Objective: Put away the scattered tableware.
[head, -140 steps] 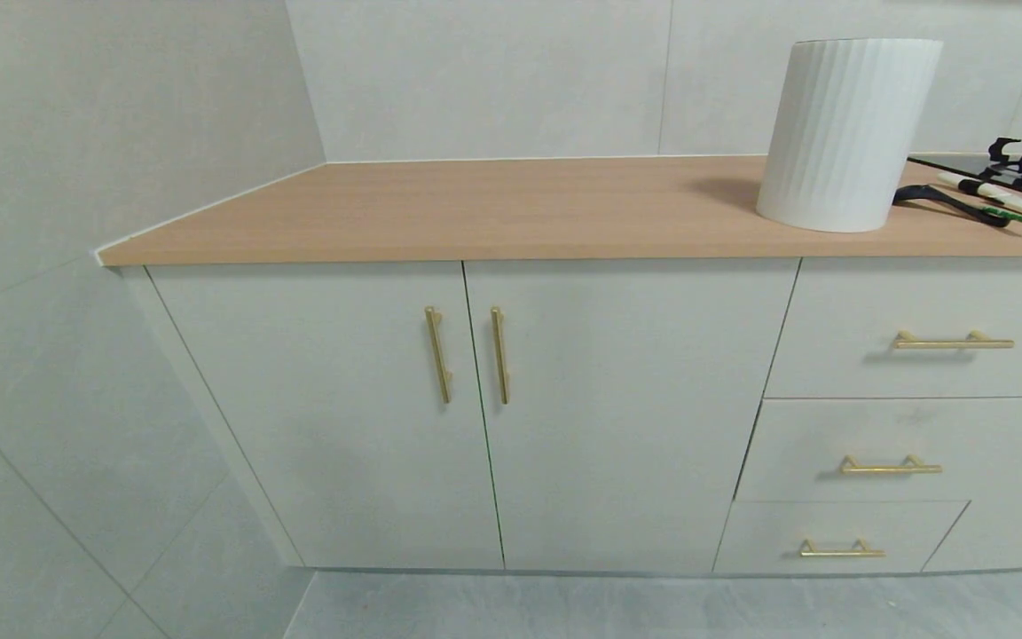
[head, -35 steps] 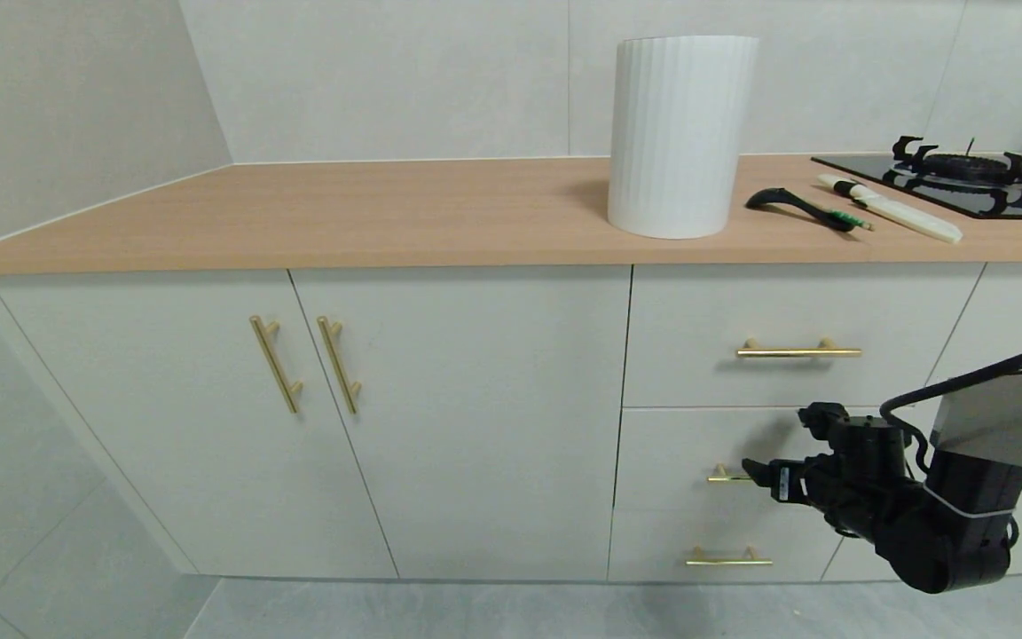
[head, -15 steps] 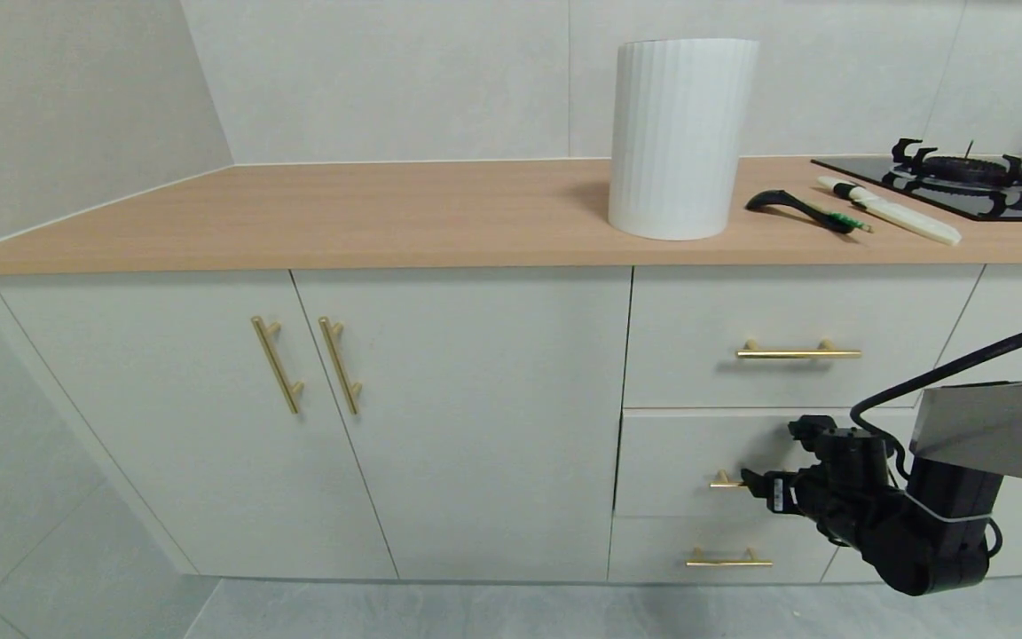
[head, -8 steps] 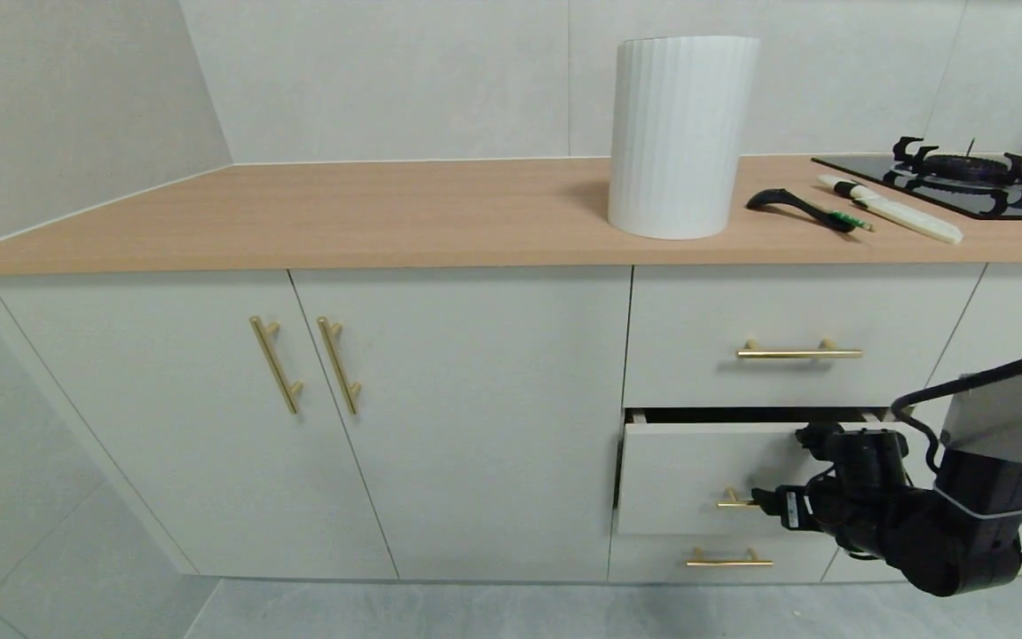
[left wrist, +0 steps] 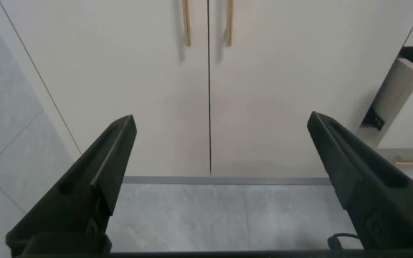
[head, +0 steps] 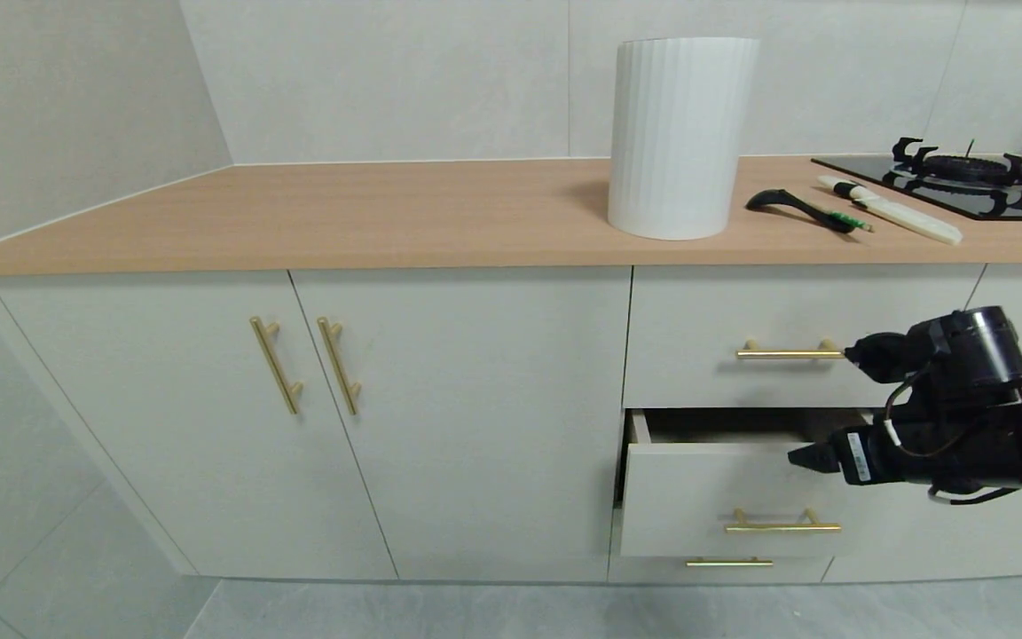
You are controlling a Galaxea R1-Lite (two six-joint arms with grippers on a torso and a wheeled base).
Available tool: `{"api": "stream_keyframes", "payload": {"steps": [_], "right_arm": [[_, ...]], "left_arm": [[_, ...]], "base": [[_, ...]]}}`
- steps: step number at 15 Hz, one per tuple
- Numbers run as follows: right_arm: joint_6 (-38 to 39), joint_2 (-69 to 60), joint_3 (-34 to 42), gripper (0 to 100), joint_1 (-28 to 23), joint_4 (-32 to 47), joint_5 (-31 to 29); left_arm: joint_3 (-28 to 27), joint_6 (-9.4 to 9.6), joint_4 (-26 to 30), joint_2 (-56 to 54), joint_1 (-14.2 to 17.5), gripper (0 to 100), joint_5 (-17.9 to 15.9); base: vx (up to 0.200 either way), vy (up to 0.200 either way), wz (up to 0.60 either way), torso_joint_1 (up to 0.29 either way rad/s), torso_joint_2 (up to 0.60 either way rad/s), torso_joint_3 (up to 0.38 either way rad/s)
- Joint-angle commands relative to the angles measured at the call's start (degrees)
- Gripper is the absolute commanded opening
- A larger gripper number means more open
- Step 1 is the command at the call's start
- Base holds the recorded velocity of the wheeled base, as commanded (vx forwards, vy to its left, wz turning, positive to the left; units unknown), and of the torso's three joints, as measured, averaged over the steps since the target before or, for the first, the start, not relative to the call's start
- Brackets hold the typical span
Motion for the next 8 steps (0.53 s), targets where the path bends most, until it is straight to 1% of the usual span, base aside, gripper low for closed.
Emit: {"api": "stream_keyframes", "payload": {"steps": [1,3,6,8], "right_arm": [[-0.1,-2.9,-3.7,100,0.7,0.9,0.7],[0.4,0.9,-4.4,100,0.8,0.0,0.7],[0.5,5.4,-4.0,100,0.8,-5.4,0.2],[0.6,8.3,-4.0,100,0.8,-7.0,-0.4]], "left_arm": [[0.0,-0.01,0.0,0.0,0.1,100,0.0],[0.0,-0.01,0.0,0.1,0.1,100,0.0],[0.0,-0.01,0.0,0.0,0.1,100,0.0],[0.0,-0.01,0.0,0.1,0.0,100,0.0]], "base": [[0.0,0.0,0.0,0.0,0.0,0.0],[0.0,0.0,0.0,0.0,0.0,0.0],[0.0,0.0,0.0,0.0,0.0,0.0],[0.0,0.0,0.0,0.0,0.0,0.0]]}}
